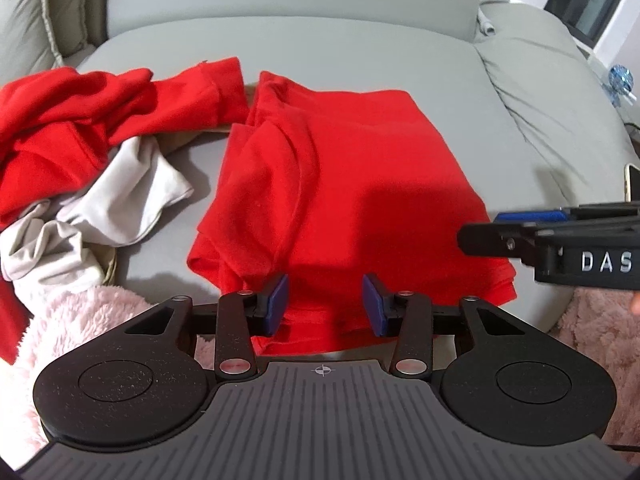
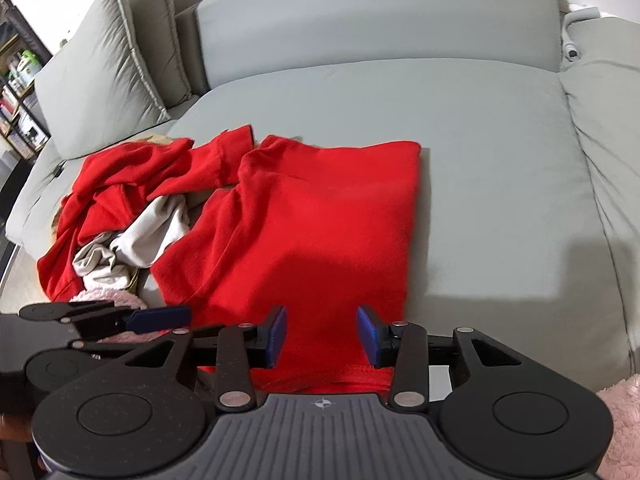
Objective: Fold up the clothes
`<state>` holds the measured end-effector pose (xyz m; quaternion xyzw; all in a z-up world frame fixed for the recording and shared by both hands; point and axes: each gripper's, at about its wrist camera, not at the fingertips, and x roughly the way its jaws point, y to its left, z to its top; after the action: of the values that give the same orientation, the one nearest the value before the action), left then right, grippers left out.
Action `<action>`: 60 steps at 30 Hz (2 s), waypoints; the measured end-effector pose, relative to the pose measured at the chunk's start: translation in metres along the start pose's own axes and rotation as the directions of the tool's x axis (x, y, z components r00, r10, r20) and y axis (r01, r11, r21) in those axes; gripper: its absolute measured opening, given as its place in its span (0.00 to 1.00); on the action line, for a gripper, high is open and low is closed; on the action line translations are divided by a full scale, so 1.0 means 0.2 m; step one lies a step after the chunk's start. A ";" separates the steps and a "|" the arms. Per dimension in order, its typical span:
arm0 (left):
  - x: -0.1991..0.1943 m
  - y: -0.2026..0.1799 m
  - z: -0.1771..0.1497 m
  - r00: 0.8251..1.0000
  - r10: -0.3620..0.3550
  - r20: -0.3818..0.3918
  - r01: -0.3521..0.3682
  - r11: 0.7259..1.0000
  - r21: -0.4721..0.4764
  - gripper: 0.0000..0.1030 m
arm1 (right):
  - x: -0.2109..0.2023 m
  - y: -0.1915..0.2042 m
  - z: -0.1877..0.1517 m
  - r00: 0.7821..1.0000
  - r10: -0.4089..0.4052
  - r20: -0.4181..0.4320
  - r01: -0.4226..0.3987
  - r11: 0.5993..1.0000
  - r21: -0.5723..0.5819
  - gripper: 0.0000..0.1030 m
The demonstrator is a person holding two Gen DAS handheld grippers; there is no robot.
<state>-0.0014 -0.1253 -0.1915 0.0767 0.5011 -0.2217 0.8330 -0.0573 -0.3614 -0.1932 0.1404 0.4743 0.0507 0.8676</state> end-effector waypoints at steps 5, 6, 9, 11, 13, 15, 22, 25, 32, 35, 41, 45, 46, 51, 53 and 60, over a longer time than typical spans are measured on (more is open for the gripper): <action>0.00 -0.03 0.02 1.000 -0.018 0.016 0.018 1.000 0.025 0.40 | 0.02 0.01 -0.01 1.000 -0.011 -0.016 0.011 1.000 -0.018 0.22; 0.00 -0.04 0.02 1.000 -0.023 0.016 0.022 0.999 0.035 0.37 | 0.02 0.01 -0.01 1.000 -0.015 -0.020 0.014 1.000 -0.023 0.16; 0.02 -0.07 0.03 1.000 -0.025 0.007 0.025 0.997 0.072 0.31 | 0.04 0.02 -0.01 0.999 -0.016 -0.031 0.015 0.999 -0.048 0.14; 0.04 -0.09 0.04 1.000 -0.012 -0.002 0.012 0.996 0.086 0.31 | 0.06 0.04 -0.01 0.999 -0.022 -0.039 0.019 0.997 -0.069 0.14; 0.07 -0.10 0.04 1.000 0.002 -0.014 0.000 0.996 0.088 0.31 | 0.08 0.05 -0.01 0.999 -0.020 -0.049 0.016 0.997 -0.078 0.14; 0.09 -0.10 0.04 1.000 0.010 -0.023 -0.008 0.996 0.091 0.32 | 0.10 0.06 -0.01 0.998 -0.018 -0.054 0.014 0.996 -0.086 0.14; 0.16 -0.10 0.04 0.998 0.027 -0.054 -0.022 0.995 0.096 0.33 | 0.18 0.06 -0.03 0.995 -0.049 -0.090 0.038 0.993 -0.115 0.14; 0.15 -0.10 0.03 0.998 0.032 -0.051 -0.026 0.995 0.101 0.34 | 0.17 0.06 -0.03 0.993 -0.066 -0.098 0.054 0.991 -0.122 0.11; 0.12 -0.09 0.00 0.998 0.038 -0.056 -0.033 0.996 0.086 0.35 | 0.14 0.03 -0.08 0.991 -0.072 -0.111 0.060 0.993 -0.105 0.10; 0.11 -0.09 -0.01 0.997 0.051 -0.062 -0.045 0.995 0.093 0.35 | 0.11 0.02 -0.08 0.990 -0.079 -0.120 0.069 0.994 -0.088 0.10; 0.06 -0.09 -0.04 0.994 0.075 -0.081 -0.068 0.994 0.090 0.37 | 0.03 0.03 -0.08 0.986 -0.103 -0.134 0.097 0.994 -0.054 0.19; 0.01 -0.06 -0.06 0.996 0.061 -0.062 -0.057 0.997 0.053 0.37 | -0.02 0.01 -0.09 0.989 -0.099 -0.112 0.096 0.995 -0.025 0.23; -0.01 -0.05 -0.07 0.997 0.056 -0.053 -0.054 0.998 0.043 0.37 | -0.03 0.00 -0.09 0.991 -0.093 -0.100 0.092 0.996 -0.013 0.24; -0.03 -0.04 -0.06 0.998 0.048 -0.032 -0.048 0.999 0.020 0.37 | -0.06 -0.02 -0.08 0.995 -0.074 -0.074 0.075 0.997 0.008 0.26; -0.03 -0.04 -0.06 0.998 0.050 -0.035 -0.049 0.999 0.023 0.38 | -0.06 -0.01 -0.08 0.996 -0.063 -0.067 0.064 0.998 0.011 0.26; -0.01 -0.04 -0.06 0.998 0.041 -0.045 -0.041 0.999 0.018 0.38 | -0.05 -0.01 -0.08 0.996 -0.050 -0.074 0.050 0.999 0.007 0.26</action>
<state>-0.0155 -0.1278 -0.1941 0.0991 0.5164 -0.2071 0.8250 -0.0769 -0.3621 -0.1932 0.1303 0.5095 0.0320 0.8500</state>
